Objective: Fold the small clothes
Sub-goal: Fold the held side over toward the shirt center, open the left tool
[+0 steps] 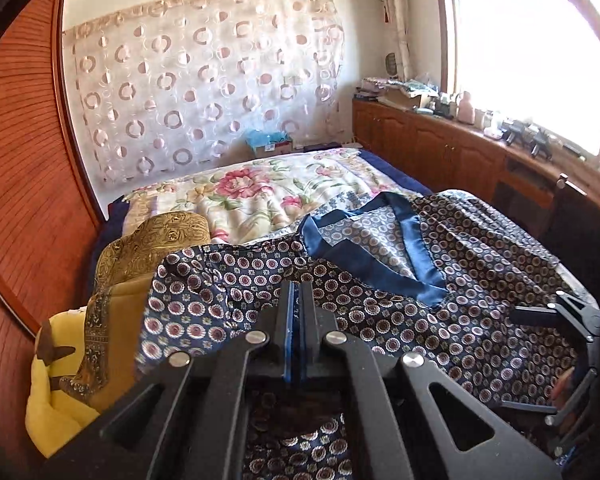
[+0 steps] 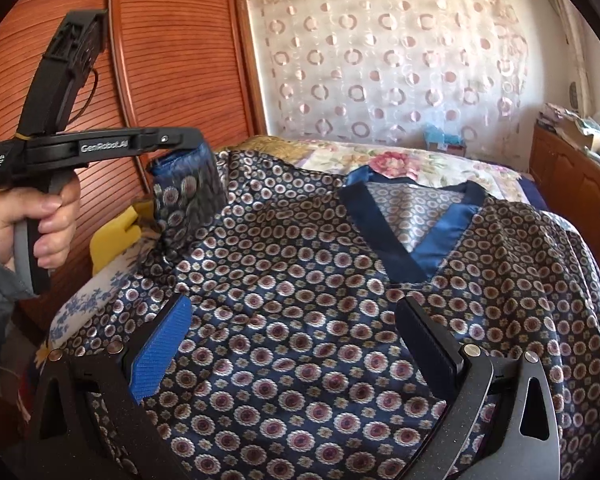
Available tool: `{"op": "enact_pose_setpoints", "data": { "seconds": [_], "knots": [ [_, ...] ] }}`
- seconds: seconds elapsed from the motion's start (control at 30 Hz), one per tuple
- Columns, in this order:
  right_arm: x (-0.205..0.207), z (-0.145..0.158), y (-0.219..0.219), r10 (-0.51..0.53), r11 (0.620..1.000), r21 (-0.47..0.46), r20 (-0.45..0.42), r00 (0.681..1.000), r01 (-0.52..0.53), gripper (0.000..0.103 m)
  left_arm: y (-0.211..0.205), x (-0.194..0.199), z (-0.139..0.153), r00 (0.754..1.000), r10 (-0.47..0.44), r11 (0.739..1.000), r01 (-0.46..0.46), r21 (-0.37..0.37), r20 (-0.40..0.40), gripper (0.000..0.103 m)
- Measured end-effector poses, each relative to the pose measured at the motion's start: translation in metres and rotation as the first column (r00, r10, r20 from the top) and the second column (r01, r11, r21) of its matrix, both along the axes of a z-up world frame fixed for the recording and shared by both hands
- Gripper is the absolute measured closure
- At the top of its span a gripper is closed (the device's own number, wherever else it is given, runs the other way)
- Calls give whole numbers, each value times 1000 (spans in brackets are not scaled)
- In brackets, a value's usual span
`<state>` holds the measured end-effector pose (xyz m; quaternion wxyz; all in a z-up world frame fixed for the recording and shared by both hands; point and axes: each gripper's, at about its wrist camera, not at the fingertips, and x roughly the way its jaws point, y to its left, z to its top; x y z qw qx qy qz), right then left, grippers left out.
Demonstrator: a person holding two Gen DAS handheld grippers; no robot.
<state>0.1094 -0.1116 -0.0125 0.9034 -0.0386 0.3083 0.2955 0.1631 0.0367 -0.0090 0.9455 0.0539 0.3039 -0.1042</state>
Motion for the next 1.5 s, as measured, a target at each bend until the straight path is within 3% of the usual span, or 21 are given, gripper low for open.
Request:
{"op": "enact_pose_setpoints", "data": {
  "seconds": [0.07, 0.17, 0.23, 0.27, 0.33, 0.53, 0.7, 0.8, 1.07, 1.17, 1.3, 1.43, 1.5],
  "knots": [
    [1, -1, -4, -9, 1000, 2, -2, 1000, 9, 0, -1, 0, -1, 1000, 14, 1000, -14, 4, -3, 101],
    [2, 0, -11, -21, 1000, 9, -7, 1000, 21, 0, 9, -7, -2, 1000, 27, 1000, -27, -11, -11, 88],
    [4, 0, -14, -24, 1000, 11, -7, 1000, 24, 0, 21, -19, -2, 999, 48, 998, -48, -26, -2, 64],
    [5, 0, -15, -24, 1000, 8, -7, 1000, 24, 0, 24, -22, -4, 999, 54, 998, -54, -32, 2, 60],
    [6, 1, -15, -18, 1000, 4, -3, 1000, 18, 0, 38, -36, -7, 997, 80, 996, -80, -46, 2, 44],
    [15, 10, 0, 35, 999, -20, 23, 999, -35, 1, 66, -71, -26, 989, 150, 987, -150, -67, -5, 41],
    [24, 17, 34, 107, 992, -72, 81, 991, -101, 3, 75, -96, -42, 969, 244, 970, -244, -13, 42, 41],
    [34, 17, 61, 162, 984, -94, 110, 981, -152, 5, 85, -110, -50, 963, 267, 963, -265, -46, 41, 41],
    [74, -12, 139, 279, 952, -125, -17, 960, -279, 8, 100, -133, -67, 960, 281, 957, -281, -65, -7, 41],
    [82, -24, 165, 310, 938, -141, -66, 948, -317, 20, 103, -138, -71, 961, 277, 958, -278, -71, -29, 41],
    [82, -35, 191, 356, 912, -172, -116, 927, -371, 46, 104, -142, -76, 962, 272, 958, -274, -84, -37, 41],
    [82, -36, 204, 365, 898, -221, -106, 925, -380, 86, 100, -143, -77, 964, 262, 961, -265, -82, -41, 41],
    [86, -33, 204, 358, 903, -215, -101, 928, -372, 91, 100, -143, -76, 965, 260, 962, -263, -79, -39, 41]
  ]
}}
